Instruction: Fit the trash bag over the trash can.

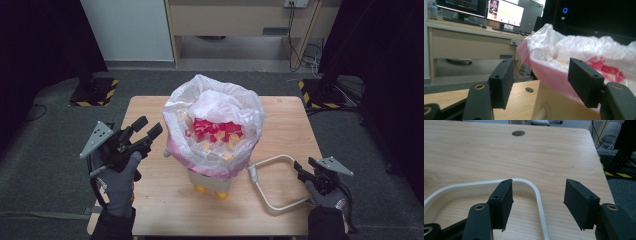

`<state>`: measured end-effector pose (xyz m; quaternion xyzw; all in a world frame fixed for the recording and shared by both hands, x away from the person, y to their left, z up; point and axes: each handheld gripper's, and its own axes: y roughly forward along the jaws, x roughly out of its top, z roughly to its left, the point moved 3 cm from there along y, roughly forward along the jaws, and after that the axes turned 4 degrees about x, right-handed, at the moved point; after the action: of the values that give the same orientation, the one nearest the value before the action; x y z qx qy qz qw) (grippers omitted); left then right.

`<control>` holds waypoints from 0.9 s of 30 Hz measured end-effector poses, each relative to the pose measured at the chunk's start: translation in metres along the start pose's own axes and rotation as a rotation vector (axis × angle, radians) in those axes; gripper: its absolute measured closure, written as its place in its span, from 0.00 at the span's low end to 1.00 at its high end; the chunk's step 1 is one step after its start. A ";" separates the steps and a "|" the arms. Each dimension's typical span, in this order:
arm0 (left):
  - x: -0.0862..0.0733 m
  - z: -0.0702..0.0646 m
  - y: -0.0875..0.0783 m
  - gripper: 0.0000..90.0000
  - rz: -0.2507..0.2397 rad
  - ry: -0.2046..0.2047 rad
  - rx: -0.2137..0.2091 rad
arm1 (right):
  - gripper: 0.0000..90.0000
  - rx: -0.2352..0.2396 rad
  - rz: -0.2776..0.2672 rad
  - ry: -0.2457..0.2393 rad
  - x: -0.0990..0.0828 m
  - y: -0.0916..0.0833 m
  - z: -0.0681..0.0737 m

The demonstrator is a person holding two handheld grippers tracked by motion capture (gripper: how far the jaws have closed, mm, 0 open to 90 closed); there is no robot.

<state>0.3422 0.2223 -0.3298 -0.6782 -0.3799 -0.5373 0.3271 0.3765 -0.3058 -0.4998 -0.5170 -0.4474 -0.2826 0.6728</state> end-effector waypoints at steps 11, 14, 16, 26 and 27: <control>-0.072 0.050 -0.014 0.39 0.222 0.084 0.168 | 0.47 0.035 -0.143 0.018 0.031 -0.011 0.011; -0.105 0.067 -0.012 0.38 0.308 0.085 0.201 | 0.48 0.059 -0.165 0.007 0.044 -0.013 0.017; -0.128 0.078 -0.011 0.38 0.363 0.066 0.219 | 0.48 0.082 -0.189 0.001 0.055 -0.016 0.022; -0.196 0.097 0.000 0.37 0.605 0.063 0.239 | 0.49 0.222 -0.294 -0.026 0.112 -0.032 0.056; -0.200 0.096 0.001 0.37 0.632 0.086 0.234 | 0.49 0.240 -0.304 -0.025 0.117 -0.033 0.060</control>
<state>0.3630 0.2707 -0.5452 -0.6971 -0.1960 -0.3900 0.5688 0.3810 -0.2496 -0.3768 -0.3628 -0.5592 -0.3193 0.6736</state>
